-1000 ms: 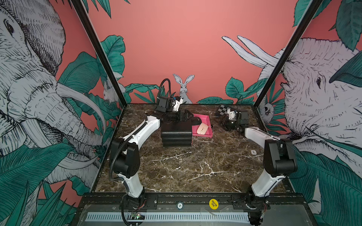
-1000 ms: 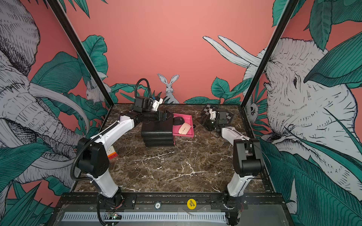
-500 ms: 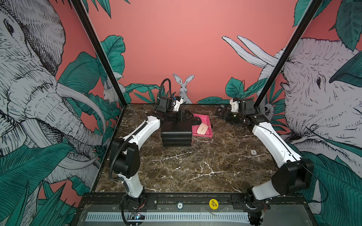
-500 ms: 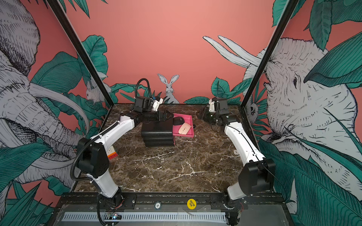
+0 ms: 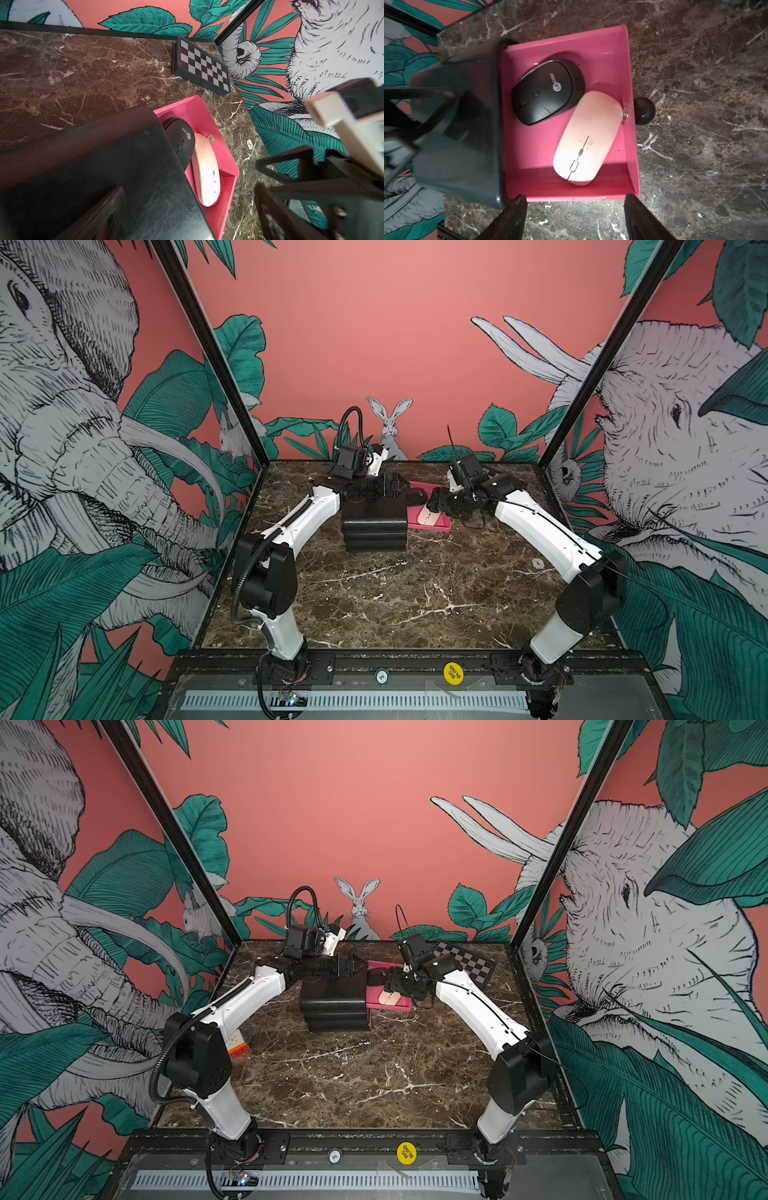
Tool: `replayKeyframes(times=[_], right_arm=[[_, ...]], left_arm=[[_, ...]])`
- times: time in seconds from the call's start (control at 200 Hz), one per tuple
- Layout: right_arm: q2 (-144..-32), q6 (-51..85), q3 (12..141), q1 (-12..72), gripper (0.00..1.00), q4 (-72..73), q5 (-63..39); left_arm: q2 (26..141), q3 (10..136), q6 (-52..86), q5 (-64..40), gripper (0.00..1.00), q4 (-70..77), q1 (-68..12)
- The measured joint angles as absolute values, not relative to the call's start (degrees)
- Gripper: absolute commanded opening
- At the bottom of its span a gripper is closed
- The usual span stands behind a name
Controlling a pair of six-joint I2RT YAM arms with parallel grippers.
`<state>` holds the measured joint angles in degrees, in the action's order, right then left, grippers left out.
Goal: Take the mice out of the drawer
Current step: Pick up the mouse from the drawer.
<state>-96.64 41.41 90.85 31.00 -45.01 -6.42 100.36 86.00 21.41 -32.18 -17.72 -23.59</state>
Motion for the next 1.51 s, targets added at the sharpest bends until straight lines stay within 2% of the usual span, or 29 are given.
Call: replayKeyframes(times=[0.21,0.785,1.085,1.305,1.505], right_arm=[[-101.45,43.31,92.44,31.94,0.77,-45.69,-4.64],[-108.66,47.59,95.57,32.62,0.76,-43.13,-3.42],[-110.59,48.77,97.36,32.93,0.69,-43.05,-2.50],[-110.76,49.34,97.47,32.97,0.57,-43.11,-1.65],[-110.76,48.40,98.39,32.99,0.51,-44.23,-0.30]], left_arm=[[100.07,85.71,21.12,-32.05,0.99,-17.61,-23.59],[99.85,85.34,20.75,-32.08,0.99,-17.37,-23.59],[99.83,85.34,20.51,-32.03,0.99,-17.41,-23.59],[99.83,85.32,20.43,-32.03,0.99,-17.43,-23.59],[99.79,85.21,20.38,-32.03,0.99,-17.39,-23.59]])
